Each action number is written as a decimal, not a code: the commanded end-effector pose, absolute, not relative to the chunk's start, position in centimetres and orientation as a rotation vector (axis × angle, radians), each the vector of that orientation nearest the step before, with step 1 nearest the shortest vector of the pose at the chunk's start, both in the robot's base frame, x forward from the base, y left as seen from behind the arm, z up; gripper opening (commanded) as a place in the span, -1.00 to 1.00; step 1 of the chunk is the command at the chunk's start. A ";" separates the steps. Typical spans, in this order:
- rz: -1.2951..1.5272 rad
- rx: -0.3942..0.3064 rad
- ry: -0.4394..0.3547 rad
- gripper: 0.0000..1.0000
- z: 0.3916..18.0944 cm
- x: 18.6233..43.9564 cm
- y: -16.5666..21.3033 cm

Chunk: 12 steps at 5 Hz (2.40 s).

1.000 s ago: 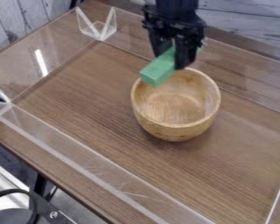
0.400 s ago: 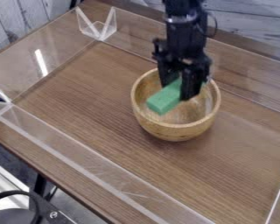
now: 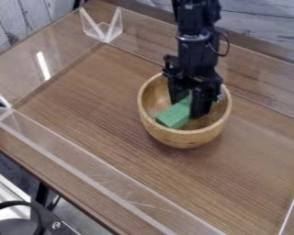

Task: Put the green block in the brown bowl

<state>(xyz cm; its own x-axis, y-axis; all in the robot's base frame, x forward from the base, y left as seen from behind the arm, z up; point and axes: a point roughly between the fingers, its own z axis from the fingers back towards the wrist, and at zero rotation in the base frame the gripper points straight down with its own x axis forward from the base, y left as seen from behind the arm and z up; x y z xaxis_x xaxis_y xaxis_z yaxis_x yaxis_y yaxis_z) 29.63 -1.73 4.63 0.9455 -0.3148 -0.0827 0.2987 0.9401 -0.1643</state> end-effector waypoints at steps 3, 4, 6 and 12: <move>-0.310 -0.138 0.047 -1.00 6.3 30.7 -1.6; -0.305 -0.138 0.042 -1.00 6.6 30.7 -1.5; -0.295 -0.137 0.032 -1.00 7.1 30.9 -1.4; -0.230 -0.122 -0.069 1.00 12.6 30.9 0.3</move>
